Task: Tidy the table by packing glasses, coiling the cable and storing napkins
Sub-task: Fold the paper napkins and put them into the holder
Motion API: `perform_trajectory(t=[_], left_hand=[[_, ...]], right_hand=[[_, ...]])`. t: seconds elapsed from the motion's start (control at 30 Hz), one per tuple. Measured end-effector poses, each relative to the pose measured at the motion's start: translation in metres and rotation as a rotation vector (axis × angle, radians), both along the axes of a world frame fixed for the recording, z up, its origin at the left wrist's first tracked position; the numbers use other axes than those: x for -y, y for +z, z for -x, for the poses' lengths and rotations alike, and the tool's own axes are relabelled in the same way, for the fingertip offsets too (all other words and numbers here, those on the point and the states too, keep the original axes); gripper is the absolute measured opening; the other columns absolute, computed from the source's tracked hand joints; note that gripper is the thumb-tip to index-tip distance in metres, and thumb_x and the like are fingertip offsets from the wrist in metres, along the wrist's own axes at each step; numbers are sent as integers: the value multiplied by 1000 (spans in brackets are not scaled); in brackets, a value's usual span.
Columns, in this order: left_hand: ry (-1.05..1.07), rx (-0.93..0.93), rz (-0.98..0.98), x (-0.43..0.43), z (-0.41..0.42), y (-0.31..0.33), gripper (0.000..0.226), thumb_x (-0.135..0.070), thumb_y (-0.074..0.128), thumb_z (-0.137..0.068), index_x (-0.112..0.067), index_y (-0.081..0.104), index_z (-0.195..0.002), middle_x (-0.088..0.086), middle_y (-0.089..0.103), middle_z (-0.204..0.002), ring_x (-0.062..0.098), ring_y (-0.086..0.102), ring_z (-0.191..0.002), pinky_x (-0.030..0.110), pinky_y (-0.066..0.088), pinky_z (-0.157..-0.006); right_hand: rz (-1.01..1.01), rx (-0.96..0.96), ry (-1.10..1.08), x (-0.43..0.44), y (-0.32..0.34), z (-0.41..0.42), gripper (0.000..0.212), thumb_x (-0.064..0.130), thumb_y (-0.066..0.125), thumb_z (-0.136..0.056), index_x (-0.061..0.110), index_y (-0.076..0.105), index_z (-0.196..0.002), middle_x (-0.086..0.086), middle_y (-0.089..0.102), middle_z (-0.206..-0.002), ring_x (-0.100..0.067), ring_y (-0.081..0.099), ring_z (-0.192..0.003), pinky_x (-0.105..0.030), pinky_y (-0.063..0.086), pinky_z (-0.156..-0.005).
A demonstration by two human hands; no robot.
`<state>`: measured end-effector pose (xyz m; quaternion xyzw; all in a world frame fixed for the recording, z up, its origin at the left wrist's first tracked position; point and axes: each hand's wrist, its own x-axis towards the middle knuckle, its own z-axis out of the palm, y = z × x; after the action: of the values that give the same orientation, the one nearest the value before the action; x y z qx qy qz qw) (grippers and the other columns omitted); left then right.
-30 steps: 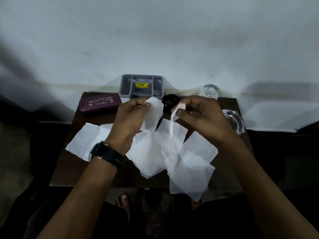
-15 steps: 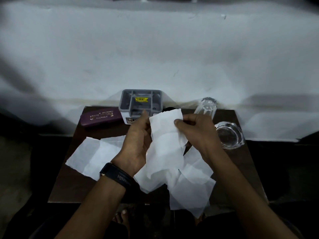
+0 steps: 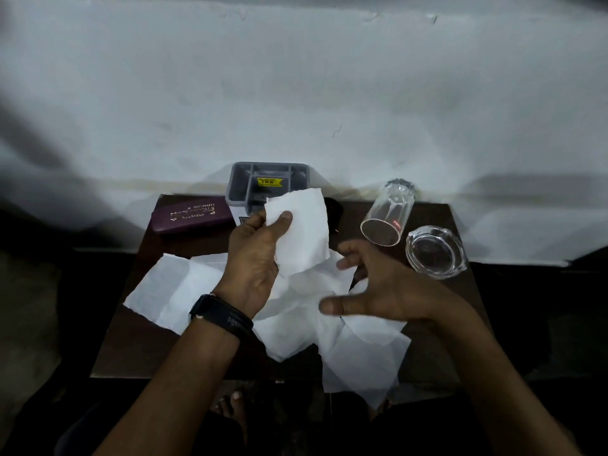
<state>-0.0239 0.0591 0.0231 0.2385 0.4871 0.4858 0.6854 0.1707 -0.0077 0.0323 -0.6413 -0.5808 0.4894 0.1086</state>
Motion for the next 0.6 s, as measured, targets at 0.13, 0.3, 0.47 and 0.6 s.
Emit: perform_trajectory(t=[0.13, 0.3, 0.47, 0.6], left_hand=[[6, 21, 1, -4, 4, 0, 15, -6, 67, -95, -10, 74, -107, 8, 79, -110, 20, 77, -94, 39, 63, -85], [29, -10, -1, -7, 6, -1, 14, -6, 68, -95, -12, 75, -106, 5, 81, -101, 20, 77, -90, 32, 63, -76], [-36, 7, -23, -7, 11, 2, 26, -9, 66, -96, -8, 71, -121, 10, 77, -113, 23, 74, -94, 35, 63, -79], [-188, 146, -23, 3, 3, 7, 42, -3, 67, -85, -1, 67, -126, 20, 73, -119, 33, 73, -102, 40, 63, -84]], right_hand=[[-54, 255, 252, 5, -12, 22, 93, 61, 89, -61, 48, 44, -142, 11, 46, -141, -17, 39, -133, -43, 38, -113], [-405, 265, 245, -7, -4, 33, 28, 32, 74, -91, 32, 74, -119, 7, 62, -117, -15, 56, -113, -40, 46, -101], [-457, -395, 65, -4, 21, 16, 9, 24, 73, -92, 31, 76, -97, 25, 75, -90, 10, 68, -85, -8, 49, -75], [-522, -457, -329, -19, 19, 23, 8, 25, 73, -93, 24, 76, -86, 7, 76, -74, 1, 66, -65, -17, 52, -60]])
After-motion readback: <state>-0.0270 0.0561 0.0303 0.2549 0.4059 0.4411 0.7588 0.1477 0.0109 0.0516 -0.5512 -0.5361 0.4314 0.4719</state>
